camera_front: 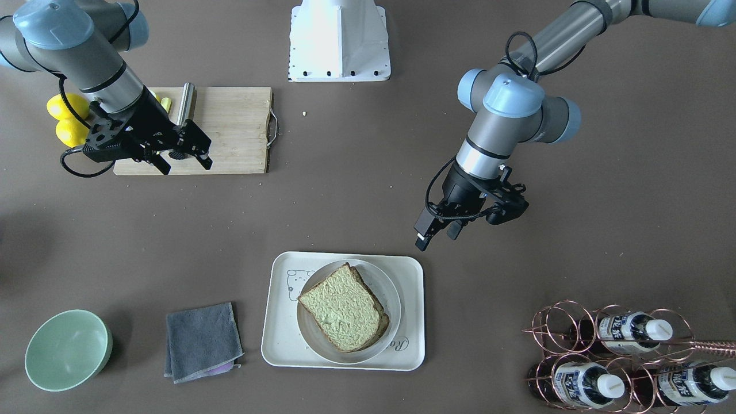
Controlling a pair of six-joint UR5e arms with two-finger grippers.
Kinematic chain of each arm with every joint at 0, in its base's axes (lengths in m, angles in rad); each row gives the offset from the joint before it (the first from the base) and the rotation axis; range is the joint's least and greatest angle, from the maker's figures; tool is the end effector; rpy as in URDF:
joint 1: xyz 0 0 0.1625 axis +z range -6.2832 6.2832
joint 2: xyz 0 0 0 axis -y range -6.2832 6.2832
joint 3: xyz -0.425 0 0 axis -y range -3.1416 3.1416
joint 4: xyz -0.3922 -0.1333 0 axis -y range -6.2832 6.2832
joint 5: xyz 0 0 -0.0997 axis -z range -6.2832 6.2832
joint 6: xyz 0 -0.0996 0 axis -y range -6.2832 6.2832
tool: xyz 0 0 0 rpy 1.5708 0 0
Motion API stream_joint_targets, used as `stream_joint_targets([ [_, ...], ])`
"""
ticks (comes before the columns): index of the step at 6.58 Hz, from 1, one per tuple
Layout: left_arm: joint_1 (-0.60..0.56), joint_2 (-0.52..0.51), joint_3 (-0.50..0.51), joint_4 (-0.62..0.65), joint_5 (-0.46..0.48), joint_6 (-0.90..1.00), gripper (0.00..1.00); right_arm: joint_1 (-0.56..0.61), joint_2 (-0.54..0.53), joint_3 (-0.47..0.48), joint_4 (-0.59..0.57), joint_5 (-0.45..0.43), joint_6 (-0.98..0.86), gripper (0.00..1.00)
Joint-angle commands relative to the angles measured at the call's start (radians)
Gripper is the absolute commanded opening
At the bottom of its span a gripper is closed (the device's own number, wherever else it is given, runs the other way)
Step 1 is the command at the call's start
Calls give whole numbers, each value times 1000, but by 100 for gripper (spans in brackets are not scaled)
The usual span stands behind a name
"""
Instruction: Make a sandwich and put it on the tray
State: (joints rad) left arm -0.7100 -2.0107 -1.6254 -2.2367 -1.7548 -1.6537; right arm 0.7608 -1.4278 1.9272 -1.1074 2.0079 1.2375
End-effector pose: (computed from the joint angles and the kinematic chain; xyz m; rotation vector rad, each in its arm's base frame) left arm 0.4223 -0.5147 0.3085 0.2053 1.1700 -0.5929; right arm -0.3253 -0.4355 0.3651 0.1486 -1.0176 0.1789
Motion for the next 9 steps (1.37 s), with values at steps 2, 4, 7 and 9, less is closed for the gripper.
stream_joint_targets([
  [2, -124, 257, -309, 309, -22, 521, 97, 182, -28, 6, -327, 17, -441, 100],
  [4, -314, 344, -315, 377, -136, 844, 97, 378, -123, -45, -390, 47, -817, 100],
  [7, -797, 357, -234, 665, -495, 1466, 97, 749, -163, -254, -391, 352, -1261, 100],
  [9, -887, 380, -109, 674, -673, 1568, 97, 840, -168, -321, -387, 361, -1322, 100],
])
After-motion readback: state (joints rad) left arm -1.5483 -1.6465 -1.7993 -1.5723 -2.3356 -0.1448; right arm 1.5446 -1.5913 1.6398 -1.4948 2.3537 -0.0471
